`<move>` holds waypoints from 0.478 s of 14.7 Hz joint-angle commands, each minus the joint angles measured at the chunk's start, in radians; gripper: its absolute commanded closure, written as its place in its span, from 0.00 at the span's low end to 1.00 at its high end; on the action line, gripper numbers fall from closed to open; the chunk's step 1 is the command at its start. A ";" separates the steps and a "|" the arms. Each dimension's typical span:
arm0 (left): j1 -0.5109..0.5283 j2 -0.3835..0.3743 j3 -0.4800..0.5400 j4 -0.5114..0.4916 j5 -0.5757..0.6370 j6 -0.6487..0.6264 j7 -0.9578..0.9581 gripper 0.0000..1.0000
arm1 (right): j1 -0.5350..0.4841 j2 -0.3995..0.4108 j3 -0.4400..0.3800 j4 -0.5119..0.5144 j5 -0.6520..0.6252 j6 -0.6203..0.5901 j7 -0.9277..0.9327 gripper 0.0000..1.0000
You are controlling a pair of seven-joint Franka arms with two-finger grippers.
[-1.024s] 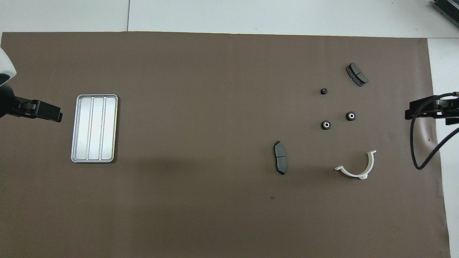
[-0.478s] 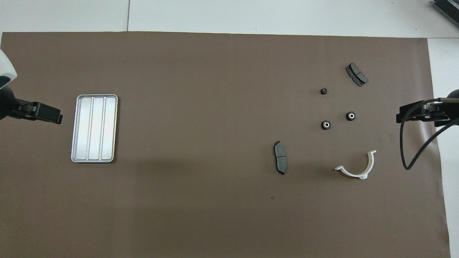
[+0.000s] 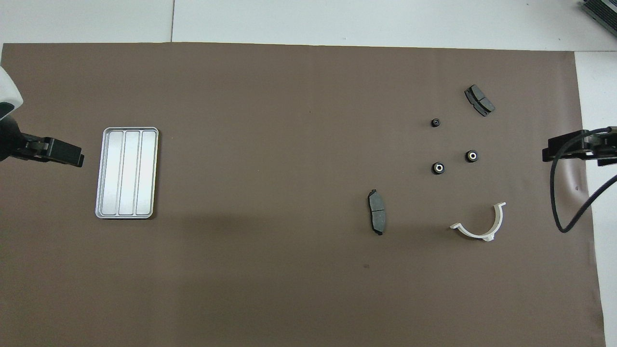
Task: Place bearing gear from tray to pile
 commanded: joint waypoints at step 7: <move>0.002 -0.035 0.000 -0.046 0.017 0.016 -0.002 0.00 | 0.005 0.029 0.007 0.024 -0.021 -0.002 -0.005 0.00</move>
